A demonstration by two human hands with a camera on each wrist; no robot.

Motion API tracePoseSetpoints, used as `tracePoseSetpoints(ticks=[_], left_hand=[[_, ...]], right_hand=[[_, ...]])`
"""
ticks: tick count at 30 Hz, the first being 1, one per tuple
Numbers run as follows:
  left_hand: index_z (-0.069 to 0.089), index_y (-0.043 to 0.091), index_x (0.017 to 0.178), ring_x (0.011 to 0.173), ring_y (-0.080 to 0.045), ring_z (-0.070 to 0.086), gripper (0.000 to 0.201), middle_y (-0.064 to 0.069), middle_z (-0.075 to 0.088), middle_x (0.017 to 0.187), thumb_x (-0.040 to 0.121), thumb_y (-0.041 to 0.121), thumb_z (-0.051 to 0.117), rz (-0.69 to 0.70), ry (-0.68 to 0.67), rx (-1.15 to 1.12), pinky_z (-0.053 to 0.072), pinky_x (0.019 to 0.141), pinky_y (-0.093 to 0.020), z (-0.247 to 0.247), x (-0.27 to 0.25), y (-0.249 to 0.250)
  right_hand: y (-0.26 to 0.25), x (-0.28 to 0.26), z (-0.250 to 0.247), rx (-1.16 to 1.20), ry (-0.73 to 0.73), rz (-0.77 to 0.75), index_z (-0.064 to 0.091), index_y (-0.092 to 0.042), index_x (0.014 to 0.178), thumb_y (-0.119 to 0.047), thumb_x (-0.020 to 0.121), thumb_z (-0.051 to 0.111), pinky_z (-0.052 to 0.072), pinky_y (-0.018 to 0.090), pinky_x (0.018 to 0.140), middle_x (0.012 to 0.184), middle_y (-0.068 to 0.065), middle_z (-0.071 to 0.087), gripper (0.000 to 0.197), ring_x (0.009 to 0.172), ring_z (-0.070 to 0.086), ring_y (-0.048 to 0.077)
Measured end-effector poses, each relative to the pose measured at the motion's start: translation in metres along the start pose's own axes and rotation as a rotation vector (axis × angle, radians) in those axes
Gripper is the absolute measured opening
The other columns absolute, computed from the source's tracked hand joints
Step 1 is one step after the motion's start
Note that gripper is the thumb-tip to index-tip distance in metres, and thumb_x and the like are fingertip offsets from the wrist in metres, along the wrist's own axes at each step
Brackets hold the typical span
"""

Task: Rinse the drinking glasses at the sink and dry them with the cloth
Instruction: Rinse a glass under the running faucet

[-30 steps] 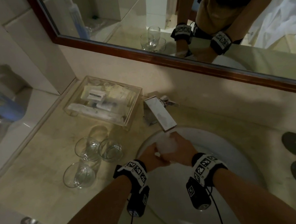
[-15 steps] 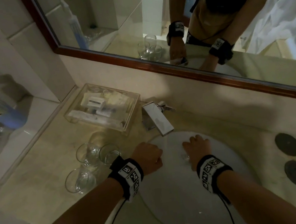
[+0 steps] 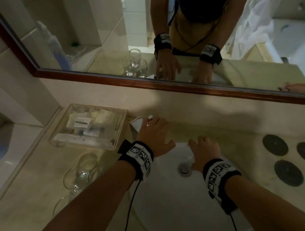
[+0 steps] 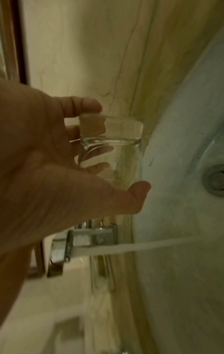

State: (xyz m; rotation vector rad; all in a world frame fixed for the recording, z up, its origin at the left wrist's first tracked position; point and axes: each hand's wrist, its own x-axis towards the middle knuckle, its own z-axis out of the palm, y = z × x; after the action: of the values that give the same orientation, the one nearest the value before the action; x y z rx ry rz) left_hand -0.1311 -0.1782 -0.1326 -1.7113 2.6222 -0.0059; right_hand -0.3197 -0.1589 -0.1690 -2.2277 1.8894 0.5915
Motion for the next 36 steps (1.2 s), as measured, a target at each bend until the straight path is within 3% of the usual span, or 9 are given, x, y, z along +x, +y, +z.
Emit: tracePoseSetpoints(ticks=[3,6,11,17,20,24,28,31,36], left_hand=[[0.033,0.014,0.144,0.138,-0.024,0.027,0.075,-0.004,0.03,0.152,0.086,0.06,0.041,-0.029,-0.096,0.022,0.014,0.112,-0.049,0.005,0.01,0.001],[0.027,0.013,0.147,0.14,-0.026,0.024,0.079,-0.005,0.023,0.156,0.086,0.062,0.039,-0.043,-0.179,0.06,0.013,0.114,-0.054,0.009,0.016,0.0],[0.033,0.014,0.143,0.137,-0.027,0.03,0.075,-0.005,0.028,0.153,0.085,0.06,0.039,-0.025,-0.086,0.061,0.016,0.112,-0.052,0.017,0.019,0.005],[0.045,0.016,0.135,0.134,-0.025,0.035,0.077,-0.005,0.038,0.147,0.075,0.061,0.027,0.002,-0.024,0.04,0.02,0.108,-0.048,0.028,0.013,0.006],[0.053,0.014,0.129,0.131,-0.027,0.04,0.08,-0.007,0.045,0.142,0.071,0.061,0.024,-0.004,-0.018,0.036,0.024,0.106,-0.051,0.034,0.012,0.005],[0.051,0.014,0.131,0.136,-0.027,0.034,0.075,-0.007,0.04,0.147,0.075,0.058,0.027,-0.006,-0.017,0.063,0.023,0.108,-0.051,0.039,0.01,0.006],[0.046,0.014,0.136,0.141,-0.027,0.025,0.072,-0.007,0.03,0.152,0.077,0.054,0.034,-0.012,-0.041,0.056,0.017,0.111,-0.051,0.039,0.007,0.008],[0.049,0.013,0.132,0.14,-0.029,0.029,0.07,-0.009,0.034,0.15,0.077,0.052,0.035,-0.005,-0.031,0.062,0.02,0.11,-0.052,0.039,0.007,0.009],[0.038,0.014,0.14,0.144,-0.027,0.017,0.065,-0.008,0.02,0.156,0.086,0.048,0.044,-0.018,-0.062,0.078,0.012,0.113,-0.049,0.038,0.006,0.01]], right_hand=[[0.009,0.0,0.001,0.201,0.019,0.077,0.034,-0.026,0.135,-0.045,0.075,0.074,0.046,0.044,0.094,0.134,0.008,0.043,0.074,0.124,0.042,0.032],[0.017,0.001,0.003,0.273,0.035,0.148,0.03,-0.025,0.139,-0.046,0.074,0.075,0.047,0.046,0.096,0.135,0.009,0.043,0.081,0.123,0.044,0.034],[0.044,0.01,0.014,0.579,0.124,0.363,0.037,-0.022,0.137,-0.061,0.066,0.074,0.053,0.043,0.089,0.12,0.011,0.06,0.088,0.108,0.059,0.033],[0.078,0.024,0.035,1.215,0.35,0.582,0.04,-0.011,0.131,-0.032,0.069,0.085,0.052,0.034,0.078,0.108,0.016,0.068,0.08,0.088,0.063,0.026],[0.085,0.031,0.04,1.363,0.367,0.62,0.038,-0.011,0.131,-0.022,0.073,0.083,0.048,0.03,0.077,0.117,0.016,0.062,0.074,0.098,0.061,0.028],[0.086,0.039,0.042,1.368,0.344,0.675,0.038,-0.016,0.124,-0.035,0.065,0.086,0.045,0.034,0.086,0.122,0.013,0.062,0.078,0.105,0.06,0.029],[0.083,0.04,0.038,1.244,0.291,0.642,0.037,-0.007,0.136,-0.036,0.076,0.08,0.038,0.044,0.104,0.137,0.019,0.05,0.079,0.122,0.05,0.035],[0.085,0.043,0.039,1.285,0.341,0.65,0.033,-0.01,0.136,-0.035,0.071,0.083,0.04,0.042,0.096,0.134,0.018,0.052,0.086,0.117,0.053,0.034],[0.086,0.05,0.042,1.312,0.353,0.656,0.03,-0.009,0.139,-0.035,0.071,0.084,0.038,0.041,0.098,0.138,0.018,0.049,0.091,0.122,0.051,0.034]])
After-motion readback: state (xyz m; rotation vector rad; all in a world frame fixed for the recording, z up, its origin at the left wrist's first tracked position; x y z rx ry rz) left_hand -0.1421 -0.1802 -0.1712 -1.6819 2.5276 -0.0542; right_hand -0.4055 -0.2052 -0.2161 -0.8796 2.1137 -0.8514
